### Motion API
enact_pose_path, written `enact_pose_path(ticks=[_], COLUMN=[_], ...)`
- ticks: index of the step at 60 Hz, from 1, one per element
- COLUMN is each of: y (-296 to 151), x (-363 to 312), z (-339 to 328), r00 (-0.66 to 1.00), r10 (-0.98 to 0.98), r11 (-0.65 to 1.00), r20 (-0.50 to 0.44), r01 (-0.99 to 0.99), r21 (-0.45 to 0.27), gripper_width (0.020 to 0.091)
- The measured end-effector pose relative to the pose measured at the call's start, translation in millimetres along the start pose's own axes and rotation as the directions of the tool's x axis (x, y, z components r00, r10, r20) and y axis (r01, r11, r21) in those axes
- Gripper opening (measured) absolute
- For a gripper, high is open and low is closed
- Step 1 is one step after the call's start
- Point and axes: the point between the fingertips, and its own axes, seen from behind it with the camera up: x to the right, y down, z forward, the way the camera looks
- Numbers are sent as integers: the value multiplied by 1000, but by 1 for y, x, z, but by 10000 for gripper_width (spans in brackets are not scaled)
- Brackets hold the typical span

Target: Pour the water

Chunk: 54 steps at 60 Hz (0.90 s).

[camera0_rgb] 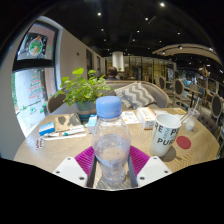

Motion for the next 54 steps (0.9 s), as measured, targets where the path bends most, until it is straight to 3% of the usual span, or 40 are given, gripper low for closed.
enact_pose_path(ticks=[14,24,31,36,45,54], y=[-2,-12,-42,-77,-142,-188], x=[-3,-5,-10,-18,-30,-21], z=[6,-2,-16,-29,-42,-42], r00=[1000,999,997,979,846,580], r10=[-2,-33,21,151,450,718], r11=[1000,999,999,987,882,656], r20=[23,32,73,140,285,385], r01=[2,33,-23,-157,-470,-749], r21=[-1,1,24,39,3,-96], gripper_width=[328,327,326,326,326,324])
